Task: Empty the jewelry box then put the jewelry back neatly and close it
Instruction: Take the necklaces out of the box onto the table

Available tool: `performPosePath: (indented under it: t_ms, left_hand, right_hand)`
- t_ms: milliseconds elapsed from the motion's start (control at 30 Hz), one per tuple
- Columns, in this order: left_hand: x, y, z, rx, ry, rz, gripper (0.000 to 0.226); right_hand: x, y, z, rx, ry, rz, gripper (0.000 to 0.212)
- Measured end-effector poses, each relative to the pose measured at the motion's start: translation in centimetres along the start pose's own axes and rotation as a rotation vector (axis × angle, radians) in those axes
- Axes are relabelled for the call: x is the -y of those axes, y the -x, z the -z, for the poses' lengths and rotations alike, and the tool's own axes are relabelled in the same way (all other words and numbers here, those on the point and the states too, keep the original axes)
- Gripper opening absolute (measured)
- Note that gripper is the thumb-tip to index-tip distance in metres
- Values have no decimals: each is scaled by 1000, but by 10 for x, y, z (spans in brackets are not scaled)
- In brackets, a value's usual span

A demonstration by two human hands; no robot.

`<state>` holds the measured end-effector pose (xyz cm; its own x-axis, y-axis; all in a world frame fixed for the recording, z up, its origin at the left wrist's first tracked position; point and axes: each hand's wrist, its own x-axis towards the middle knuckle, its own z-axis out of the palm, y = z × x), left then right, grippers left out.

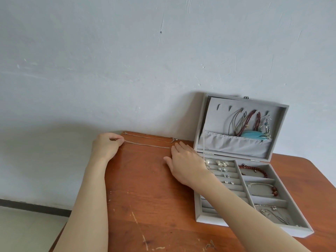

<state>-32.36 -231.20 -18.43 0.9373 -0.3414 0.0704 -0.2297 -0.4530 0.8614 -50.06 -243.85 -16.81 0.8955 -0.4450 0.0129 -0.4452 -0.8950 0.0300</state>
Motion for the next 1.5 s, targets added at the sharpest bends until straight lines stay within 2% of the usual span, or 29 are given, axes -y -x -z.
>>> performPosePath:
  t_ms: [100, 300, 633, 733, 833, 1000, 1100, 1267, 1433, 1500]
  left_hand:
    - [1, -1, -3, -26, -41, -20, 10]
    - [3, -5, -7, -30, -68, -49, 10]
    - [2, -8, -11, -119, -106, -109, 20]
    - [-10, 0, -13, -163, -44, -242, 18]
    - [-35, 16, -21, -157, -21, -467, 18]
    - [-79, 53, -45, -66, -177, -887, 18]
    - [-100, 76, -61, -25, -275, -1032, 25]
    - [-127, 104, -96, -96, -322, -1095, 24]
    - [-162, 114, -135, -202, -317, -900, 9]
    - [-172, 114, -148, -237, -327, -828, 12]
  right_hand:
    - [2, 2, 0, 59, 27, -18, 68]
    - [4, 0, -1, 121, 7, -71, 73]
    - [7, -5, 3, 61, -85, -131, 62]
    - [3, -1, 13, -40, -260, -115, 46]
    - [-3, 10, 25, -179, -425, -28, 34]
    - [-29, 39, 46, -433, -529, -30, 30]
    - [-53, 50, 51, -559, -573, -71, 25]
    - [-98, 53, 50, -728, -689, -242, 19]
    - [-125, 34, 53, -888, -715, -444, 14]
    - [-132, 29, 54, -899, -713, -484, 15]
